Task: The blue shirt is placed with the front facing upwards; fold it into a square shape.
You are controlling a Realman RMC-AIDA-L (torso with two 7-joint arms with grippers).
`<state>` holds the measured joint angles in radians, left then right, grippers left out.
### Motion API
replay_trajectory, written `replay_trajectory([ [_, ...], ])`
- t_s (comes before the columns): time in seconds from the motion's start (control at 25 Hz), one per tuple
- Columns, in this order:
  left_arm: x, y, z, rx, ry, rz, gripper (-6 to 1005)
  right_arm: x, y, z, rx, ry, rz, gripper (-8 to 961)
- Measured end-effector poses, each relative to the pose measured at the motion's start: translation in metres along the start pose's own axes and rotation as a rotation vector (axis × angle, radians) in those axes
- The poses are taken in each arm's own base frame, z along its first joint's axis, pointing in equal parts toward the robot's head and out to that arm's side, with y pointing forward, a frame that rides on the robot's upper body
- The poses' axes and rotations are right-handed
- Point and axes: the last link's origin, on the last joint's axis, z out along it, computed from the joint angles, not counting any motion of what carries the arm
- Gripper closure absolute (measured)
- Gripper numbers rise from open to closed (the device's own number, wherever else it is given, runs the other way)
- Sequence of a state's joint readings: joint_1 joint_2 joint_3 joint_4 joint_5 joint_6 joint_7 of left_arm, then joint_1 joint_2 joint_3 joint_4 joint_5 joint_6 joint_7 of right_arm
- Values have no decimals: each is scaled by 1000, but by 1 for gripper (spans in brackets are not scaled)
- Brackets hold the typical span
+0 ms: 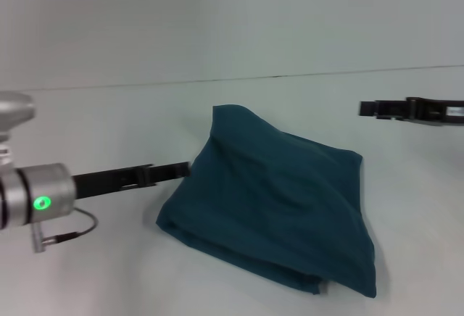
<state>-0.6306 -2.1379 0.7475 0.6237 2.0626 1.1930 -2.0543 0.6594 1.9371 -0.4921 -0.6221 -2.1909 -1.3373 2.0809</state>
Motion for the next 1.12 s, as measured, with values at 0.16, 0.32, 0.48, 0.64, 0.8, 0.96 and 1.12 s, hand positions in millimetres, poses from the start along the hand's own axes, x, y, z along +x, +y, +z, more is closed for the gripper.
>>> replay_trajectory([
  [0.16, 1, 18, 19, -41, -34, 64, 417, -6, 10, 21, 13, 21, -70, 352],
  [0.32, -4, 24, 32, -46, -76, 85, 186, -10, 22, 41, 19, 28, -125, 354],
  [0.48, -10, 22, 38, -25, -101, 92, 186, -10, 29, 58, 41, 34, -157, 357],
  [0.64, -14, 22, 39, -21, -117, 97, 186, -5, 32, 68, 55, 51, -173, 358],
  [0.8, -16, 20, 38, -18, -123, 97, 185, 0, 38, 77, 52, 68, -187, 359],
  [0.96, -18, 19, 37, -16, -129, 98, 185, 4, 41, 81, 41, 76, -185, 359],
  [1.12, -18, 19, 37, -16, -134, 97, 185, 6, 45, 86, 27, 82, -181, 359],
])
